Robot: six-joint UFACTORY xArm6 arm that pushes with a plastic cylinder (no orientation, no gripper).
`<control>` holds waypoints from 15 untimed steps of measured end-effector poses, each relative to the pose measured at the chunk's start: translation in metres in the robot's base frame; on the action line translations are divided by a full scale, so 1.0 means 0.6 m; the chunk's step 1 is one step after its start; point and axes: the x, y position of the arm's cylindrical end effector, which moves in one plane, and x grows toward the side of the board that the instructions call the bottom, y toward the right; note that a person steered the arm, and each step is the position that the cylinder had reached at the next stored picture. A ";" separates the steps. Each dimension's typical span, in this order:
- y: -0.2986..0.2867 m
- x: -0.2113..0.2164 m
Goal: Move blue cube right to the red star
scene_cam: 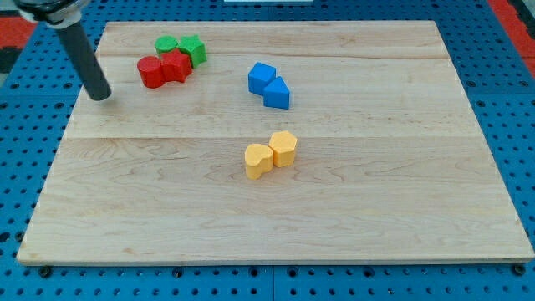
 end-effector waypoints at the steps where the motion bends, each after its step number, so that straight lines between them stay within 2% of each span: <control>1: 0.043 -0.048; 3: 0.061 -0.097; 4: 0.058 -0.097; 5: 0.013 0.020; 6: 0.191 0.073; 7: 0.429 0.086; 8: 0.602 0.041; 9: 0.540 0.000; 11: 0.357 -0.014; 12: 0.306 -0.018; 13: 0.268 -0.059; 14: 0.314 -0.017; 15: 0.370 -0.083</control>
